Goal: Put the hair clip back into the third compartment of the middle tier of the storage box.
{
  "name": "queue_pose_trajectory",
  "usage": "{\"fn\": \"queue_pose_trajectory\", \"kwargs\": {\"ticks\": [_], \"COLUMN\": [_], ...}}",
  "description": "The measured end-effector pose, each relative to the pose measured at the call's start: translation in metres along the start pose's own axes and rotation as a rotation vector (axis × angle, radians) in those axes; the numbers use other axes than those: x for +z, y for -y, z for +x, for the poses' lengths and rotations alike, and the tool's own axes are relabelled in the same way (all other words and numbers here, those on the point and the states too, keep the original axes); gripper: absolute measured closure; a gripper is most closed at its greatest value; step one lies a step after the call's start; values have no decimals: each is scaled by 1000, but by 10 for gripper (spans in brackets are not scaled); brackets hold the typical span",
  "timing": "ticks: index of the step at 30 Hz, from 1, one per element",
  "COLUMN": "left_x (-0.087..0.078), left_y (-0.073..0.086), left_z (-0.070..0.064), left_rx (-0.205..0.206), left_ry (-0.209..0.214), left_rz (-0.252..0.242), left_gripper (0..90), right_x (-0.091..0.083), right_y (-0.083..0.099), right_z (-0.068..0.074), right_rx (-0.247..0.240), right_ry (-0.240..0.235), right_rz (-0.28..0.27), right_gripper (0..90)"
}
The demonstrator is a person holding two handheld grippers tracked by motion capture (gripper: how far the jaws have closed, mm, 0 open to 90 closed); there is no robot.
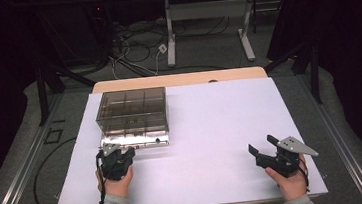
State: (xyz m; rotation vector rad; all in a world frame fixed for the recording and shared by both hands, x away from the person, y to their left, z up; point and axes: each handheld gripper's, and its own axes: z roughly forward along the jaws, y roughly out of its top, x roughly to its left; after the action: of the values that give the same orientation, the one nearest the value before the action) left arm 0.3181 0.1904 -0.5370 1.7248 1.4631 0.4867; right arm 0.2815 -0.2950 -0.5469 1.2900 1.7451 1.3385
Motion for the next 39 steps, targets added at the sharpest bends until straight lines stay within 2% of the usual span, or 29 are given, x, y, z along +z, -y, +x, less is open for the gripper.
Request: {"fn": "queue_pose_trajectory", "kwargs": {"ticks": [22, 39], "left_x": [9, 12], "left_y": [4, 2], "left_z": [-1, 1], "left_rx": [10, -6], "left_ry": [-16, -21], "left_rz": [41, 46], "left_gripper": [900, 900], "right_x": [0, 0], "right_y": [0, 0], "right_z": [0, 0], "right_rx": [2, 5], "right_ry": [-2, -3], "right_rz": [-3, 0], "right_gripper": [185, 186]}}
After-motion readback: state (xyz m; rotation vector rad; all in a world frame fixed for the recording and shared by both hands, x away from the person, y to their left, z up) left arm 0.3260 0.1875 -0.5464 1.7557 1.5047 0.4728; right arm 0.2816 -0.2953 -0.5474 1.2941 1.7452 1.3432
